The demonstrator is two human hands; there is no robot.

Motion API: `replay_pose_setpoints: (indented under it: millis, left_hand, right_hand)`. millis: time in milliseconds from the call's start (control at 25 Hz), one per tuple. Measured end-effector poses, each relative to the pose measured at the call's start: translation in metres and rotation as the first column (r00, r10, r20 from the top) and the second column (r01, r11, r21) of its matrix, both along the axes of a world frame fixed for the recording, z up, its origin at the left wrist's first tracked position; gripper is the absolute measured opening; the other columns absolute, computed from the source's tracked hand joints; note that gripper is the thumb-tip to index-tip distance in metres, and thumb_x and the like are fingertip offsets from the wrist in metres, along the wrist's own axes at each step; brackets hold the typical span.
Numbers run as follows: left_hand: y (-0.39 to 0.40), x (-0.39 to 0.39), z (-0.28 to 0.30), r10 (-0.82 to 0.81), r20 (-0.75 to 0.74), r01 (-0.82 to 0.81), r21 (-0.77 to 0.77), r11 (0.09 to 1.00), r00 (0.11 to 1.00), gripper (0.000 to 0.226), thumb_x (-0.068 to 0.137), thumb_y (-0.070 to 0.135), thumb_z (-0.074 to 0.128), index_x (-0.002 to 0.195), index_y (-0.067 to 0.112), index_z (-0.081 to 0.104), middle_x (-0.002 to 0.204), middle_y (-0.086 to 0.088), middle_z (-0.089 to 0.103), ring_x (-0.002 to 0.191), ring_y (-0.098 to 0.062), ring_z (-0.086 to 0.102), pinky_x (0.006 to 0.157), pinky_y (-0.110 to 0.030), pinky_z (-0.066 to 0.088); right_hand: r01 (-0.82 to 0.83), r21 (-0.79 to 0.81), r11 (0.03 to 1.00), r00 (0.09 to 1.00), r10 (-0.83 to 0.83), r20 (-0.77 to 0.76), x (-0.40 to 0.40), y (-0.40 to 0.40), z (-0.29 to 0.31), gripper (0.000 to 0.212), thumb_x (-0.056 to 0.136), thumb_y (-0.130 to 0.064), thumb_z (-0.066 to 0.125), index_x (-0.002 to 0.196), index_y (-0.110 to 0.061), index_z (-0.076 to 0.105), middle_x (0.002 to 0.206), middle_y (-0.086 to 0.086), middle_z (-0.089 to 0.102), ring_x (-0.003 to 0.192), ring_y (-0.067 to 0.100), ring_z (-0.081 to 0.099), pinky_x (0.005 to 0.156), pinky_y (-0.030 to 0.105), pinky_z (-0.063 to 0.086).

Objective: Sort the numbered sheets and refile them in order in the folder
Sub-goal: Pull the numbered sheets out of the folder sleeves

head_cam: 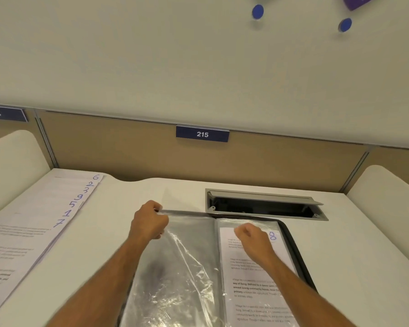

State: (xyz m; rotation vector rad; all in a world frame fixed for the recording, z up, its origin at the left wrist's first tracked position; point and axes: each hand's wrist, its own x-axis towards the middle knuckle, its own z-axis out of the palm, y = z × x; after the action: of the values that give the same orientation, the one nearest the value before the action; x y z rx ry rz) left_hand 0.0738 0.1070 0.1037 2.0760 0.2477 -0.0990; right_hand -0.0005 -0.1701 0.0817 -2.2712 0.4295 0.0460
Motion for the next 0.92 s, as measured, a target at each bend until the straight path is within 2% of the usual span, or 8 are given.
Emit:
replay_pose_setpoints:
  millis: [120,280,440,560,680,720,800,920]
  left_hand:
    - [0.020,0.005,-0.027,-0.044,-0.016,0.046,0.157,0.987,0.999,0.040,0.082,0.008,0.062,0.120,0.017,0.053,0.091,-0.002,0.063,0.079,-0.025,0.069,0.075,-0.041,0.061]
    - [0.032,0.007,-0.062,-0.071,-0.074,0.088,0.254,0.963,0.995,0.057,0.082,0.007,0.060,0.137,0.016,0.048,0.107,-0.008,0.066,0.091,-0.026,0.062,0.074,-0.033,0.050]
    - [0.038,0.005,-0.087,-0.105,-0.091,0.131,0.364,0.922,0.990,0.065,0.082,0.008,0.056,0.144,0.018,0.039,0.111,-0.008,0.065,0.097,-0.028,0.061,0.079,-0.036,0.049]
    - [0.038,0.002,-0.088,-0.115,-0.056,0.127,0.486,0.864,0.992,0.075,0.078,0.015,0.068,0.146,0.019,0.035,0.117,-0.003,0.054,0.103,-0.025,0.055,0.080,-0.035,0.047]
    - [0.021,0.002,-0.082,-0.171,0.028,0.110,0.662,0.741,0.985,0.074,0.084,0.029,0.066,0.149,0.025,0.031,0.137,0.000,0.046,0.119,-0.024,0.046,0.093,-0.038,0.041]
    - [0.010,0.002,-0.080,-0.214,0.059,0.124,0.655,0.746,0.975,0.072,0.086,0.027,0.063,0.150,0.027,0.031,0.143,0.002,0.043,0.126,-0.024,0.043,0.101,-0.040,0.038]
    - [-0.020,-0.001,-0.077,-0.333,0.109,0.203,0.605,0.770,0.937,0.066,0.089,0.027,0.059,0.150,0.030,0.032,0.150,0.006,0.039,0.137,-0.020,0.036,0.113,-0.042,0.030]
    - [-0.072,-0.010,-0.082,-0.499,0.148,0.328,0.593,0.736,0.854,0.055,0.095,0.050,0.051,0.146,0.033,0.038,0.153,0.010,0.036,0.141,-0.014,0.030,0.120,-0.042,0.022]
  right_hand:
    - [-0.074,-0.284,0.956,0.996,0.058,-0.064,-0.014,-0.024,-0.031,0.050,0.098,-0.060,0.043,0.135,-0.028,0.052,0.144,-0.004,0.053,0.131,0.016,0.051,0.111,0.036,0.040]
    - [-0.211,-0.502,0.839,0.969,0.113,-0.218,-0.024,-0.040,-0.067,0.113,0.064,-0.088,-0.006,0.158,-0.030,0.012,0.168,0.000,0.005,0.155,0.023,0.004,0.124,0.048,0.005]
    - [-0.251,-0.579,0.775,0.961,0.126,-0.248,-0.034,-0.048,-0.088,0.110,0.065,-0.089,-0.013,0.159,-0.031,-0.010,0.166,0.001,-0.019,0.153,0.023,-0.018,0.122,0.052,-0.011]
    - [-0.241,-0.599,0.763,0.964,0.117,-0.239,-0.032,-0.048,-0.089,0.100,0.076,-0.087,-0.002,0.159,-0.032,-0.002,0.168,0.000,-0.012,0.154,0.022,-0.012,0.122,0.051,-0.008]
    - [-0.180,-0.601,0.779,0.980,0.087,-0.181,-0.021,-0.050,-0.077,0.096,0.076,-0.086,0.001,0.153,-0.035,0.027,0.164,-0.004,0.020,0.151,0.019,0.017,0.122,0.050,0.012]
    - [-0.165,-0.609,0.776,0.984,0.083,-0.160,-0.015,-0.052,-0.072,0.095,0.076,-0.085,0.001,0.148,-0.034,0.035,0.158,-0.005,0.031,0.145,0.017,0.027,0.119,0.048,0.021]
    - [-0.161,-0.636,0.754,0.985,0.080,-0.155,0.000,-0.059,-0.062,0.070,0.092,-0.074,0.020,0.142,-0.031,0.042,0.148,-0.007,0.045,0.135,0.015,0.041,0.114,0.043,0.033]
    - [-0.171,-0.641,0.748,0.982,0.073,-0.177,0.024,-0.069,-0.052,0.046,0.103,-0.048,0.039,0.144,-0.028,0.042,0.148,-0.005,0.047,0.134,0.016,0.044,0.113,0.039,0.036]
